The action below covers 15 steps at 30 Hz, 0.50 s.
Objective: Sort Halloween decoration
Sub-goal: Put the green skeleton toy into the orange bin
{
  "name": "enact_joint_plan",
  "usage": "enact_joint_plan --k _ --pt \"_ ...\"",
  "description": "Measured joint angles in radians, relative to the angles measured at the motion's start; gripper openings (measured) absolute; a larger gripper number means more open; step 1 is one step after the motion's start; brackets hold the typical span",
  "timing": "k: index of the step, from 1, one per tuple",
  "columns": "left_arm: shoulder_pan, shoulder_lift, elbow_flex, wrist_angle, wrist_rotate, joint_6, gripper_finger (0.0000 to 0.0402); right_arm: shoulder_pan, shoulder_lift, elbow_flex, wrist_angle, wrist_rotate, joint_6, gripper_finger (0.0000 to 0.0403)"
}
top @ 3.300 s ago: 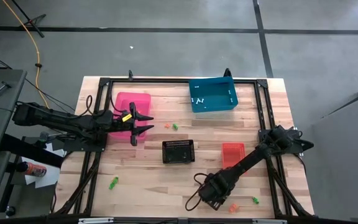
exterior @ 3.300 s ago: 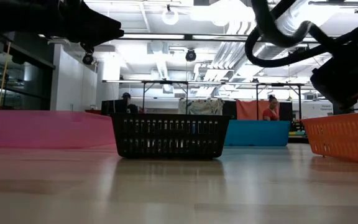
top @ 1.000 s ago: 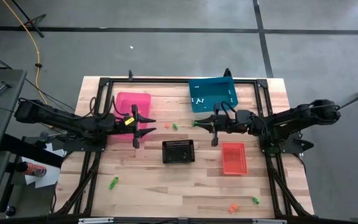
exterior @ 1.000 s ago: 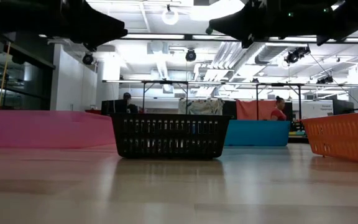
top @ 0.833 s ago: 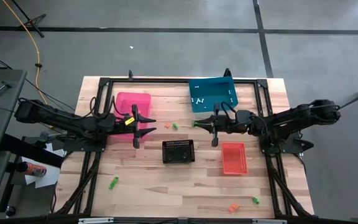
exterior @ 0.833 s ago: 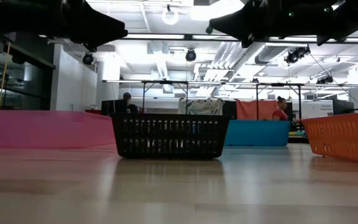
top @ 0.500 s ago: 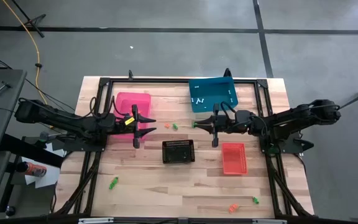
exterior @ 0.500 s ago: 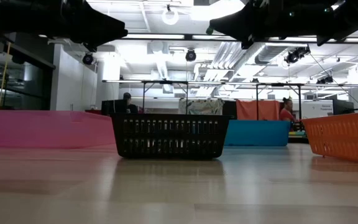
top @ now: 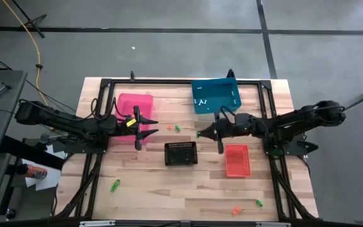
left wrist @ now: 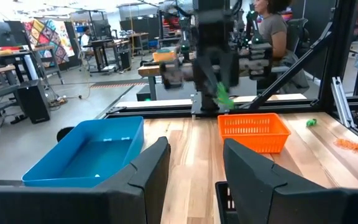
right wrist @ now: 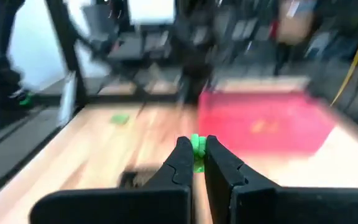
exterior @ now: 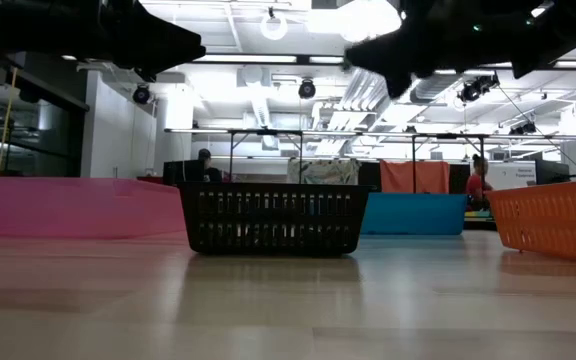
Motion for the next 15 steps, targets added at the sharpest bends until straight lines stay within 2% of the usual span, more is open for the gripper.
enact_joint_plan --k 3,7,12,15 --pt "0.000 0.000 0.000 0.000 0.000 -0.001 0.0140 0.055 -0.027 0.001 -0.197 0.004 0.074 0.0005" --pt "0.000 0.000 0.000 0.000 -0.017 -0.012 0.0140 0.178 -0.063 0.025 -0.574 0.146 0.234 0.0005" --pt "0.000 0.000 0.000 0.000 -0.028 -0.016 0.0140 0.338 -0.072 0.130 -1.003 0.245 0.507 0.0005" --pt "0.000 0.000 0.000 0.004 -0.048 -0.016 0.0140 0.415 -0.071 0.209 -1.154 0.256 0.628 0.0005"
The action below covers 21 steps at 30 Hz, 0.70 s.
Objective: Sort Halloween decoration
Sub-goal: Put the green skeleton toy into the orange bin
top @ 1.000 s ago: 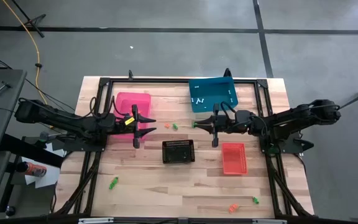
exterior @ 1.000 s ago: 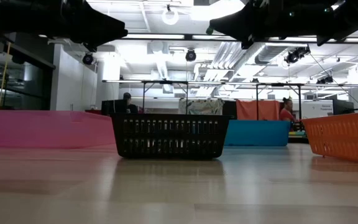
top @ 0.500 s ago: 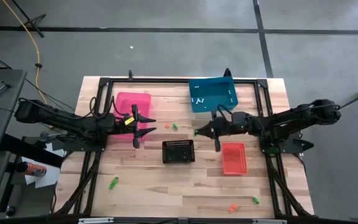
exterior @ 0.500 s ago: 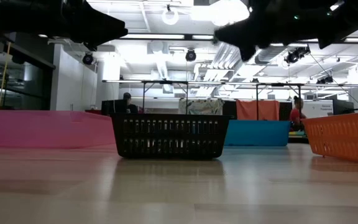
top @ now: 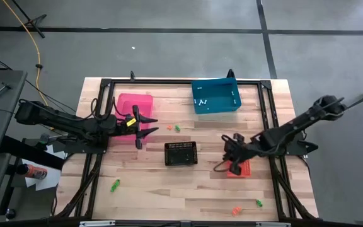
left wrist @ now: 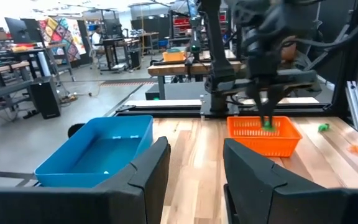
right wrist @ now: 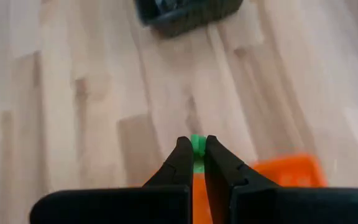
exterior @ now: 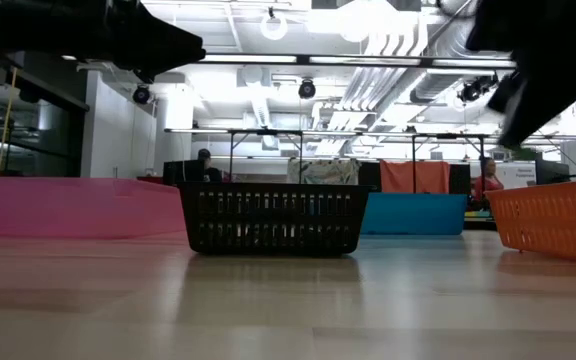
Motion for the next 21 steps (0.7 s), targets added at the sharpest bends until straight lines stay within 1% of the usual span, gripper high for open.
enact_joint_plan --k 3,7,9,12,14,17,19,21 --pt "0.000 0.000 0.000 0.004 -0.004 0.000 0.0140 0.059 0.000 0.073 -0.141 0.001 0.101 0.0005" --pt "0.000 0.000 0.000 0.003 -0.004 -0.001 0.0140 0.099 0.000 0.126 -0.264 -0.010 0.282 0.0005" --pt "0.000 0.000 0.000 0.003 -0.004 -0.005 0.0140 0.103 0.000 0.126 -0.270 -0.049 0.371 0.0005" --pt "0.000 0.000 0.000 0.003 -0.004 -0.022 0.0140 0.100 0.001 0.117 -0.276 -0.160 0.451 0.0007" --pt "0.000 0.000 0.000 0.004 -0.004 -0.027 0.0140 0.097 0.005 0.117 -0.297 -0.162 0.493 0.0015" --pt "0.000 0.000 0.000 0.008 -0.004 -0.027 0.0140 0.087 0.006 0.117 -0.322 -0.118 0.528 0.0046" --pt "0.000 0.000 0.000 0.009 -0.004 -0.027 0.0140 0.082 0.006 0.117 -0.322 -0.087 0.547 0.0079" --pt "0.000 0.000 0.000 0.009 -0.004 -0.027 0.0140 0.081 0.006 0.117 -0.325 -0.086 0.567 0.0117"
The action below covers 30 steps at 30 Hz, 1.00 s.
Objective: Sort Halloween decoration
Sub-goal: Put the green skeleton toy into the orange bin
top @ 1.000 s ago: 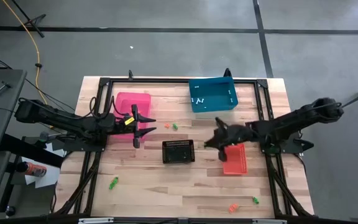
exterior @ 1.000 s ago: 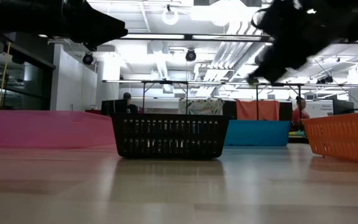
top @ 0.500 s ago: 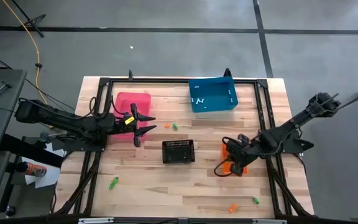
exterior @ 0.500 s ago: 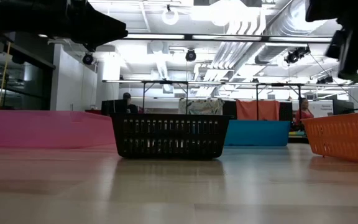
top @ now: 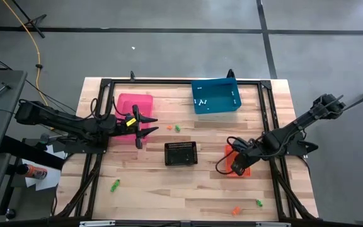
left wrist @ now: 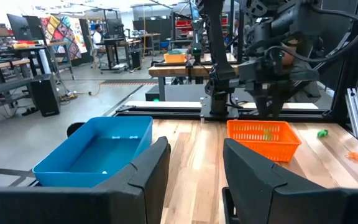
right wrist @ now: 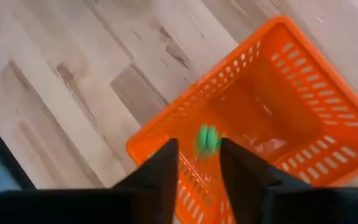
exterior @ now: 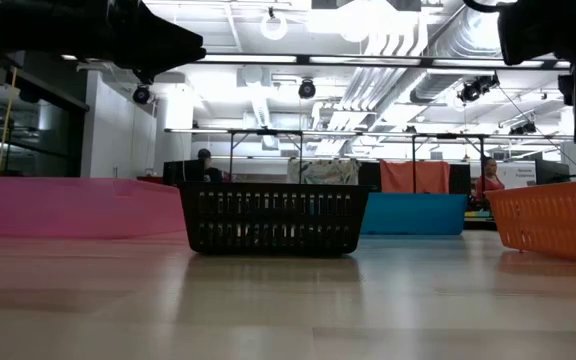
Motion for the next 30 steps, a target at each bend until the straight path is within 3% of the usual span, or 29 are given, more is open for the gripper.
enact_joint_plan --k 4,8,11,15,18,21,25,30 --pt "0.000 0.000 0.000 0.000 0.000 0.000 0.0140 0.000 0.000 0.000 -0.011 -0.095 -0.003 0.0187" --pt "0.000 0.000 0.000 0.001 -0.001 0.001 0.0140 0.004 0.000 -0.001 0.036 -0.227 0.071 0.0220" --pt "0.000 0.000 0.000 0.030 -0.018 0.036 0.0140 0.053 0.000 -0.001 0.177 -0.305 0.227 0.0223" --pt "0.001 0.000 0.000 0.048 -0.020 0.059 0.0140 0.162 0.025 -0.001 0.337 -0.284 0.467 0.0218" --pt "0.001 0.000 0.000 0.047 -0.020 0.059 0.0140 0.273 0.086 -0.001 0.336 -0.290 0.623 0.0211" --pt "0.001 0.000 0.000 0.047 -0.020 0.060 0.0140 0.365 0.171 -0.001 0.317 -0.368 0.744 0.0205" --pt "0.001 0.000 0.000 0.047 -0.020 0.061 0.0140 0.421 0.271 -0.001 0.341 -0.504 0.825 0.0199" --pt "0.001 0.000 0.000 0.060 -0.020 0.103 0.0140 0.427 0.353 -0.002 0.301 -0.516 0.810 0.0195"
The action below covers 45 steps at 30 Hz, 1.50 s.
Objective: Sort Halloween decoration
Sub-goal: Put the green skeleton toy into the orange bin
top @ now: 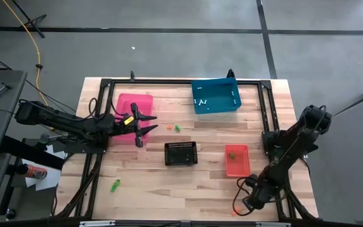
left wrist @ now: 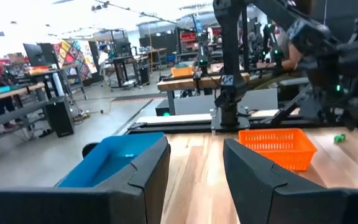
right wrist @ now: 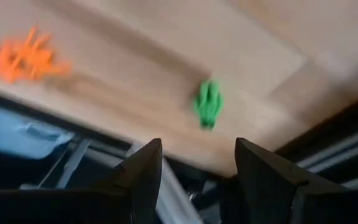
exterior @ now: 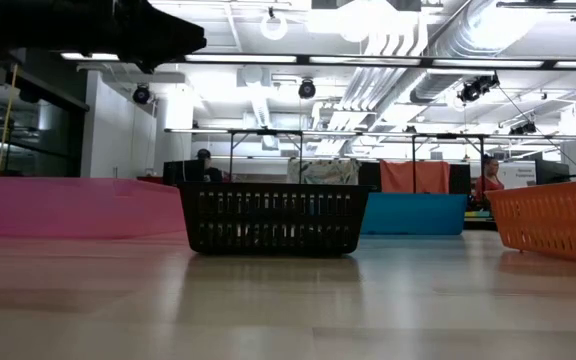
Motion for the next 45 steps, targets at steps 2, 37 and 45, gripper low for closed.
enact_joint_plan --k 2,37,45 --pt "0.000 0.000 0.000 0.015 0.000 0.001 0.0140 0.000 0.025 0.000 -0.002 0.000 -0.009 0.0195" --pt "0.000 0.000 0.000 -0.021 0.001 -0.025 0.0140 -0.014 0.162 0.004 0.005 -0.040 -0.131 0.0028" --pt "0.000 0.000 0.000 -0.021 0.000 -0.025 0.0140 -0.073 0.133 0.095 -0.013 -0.018 -0.354 0.0008"
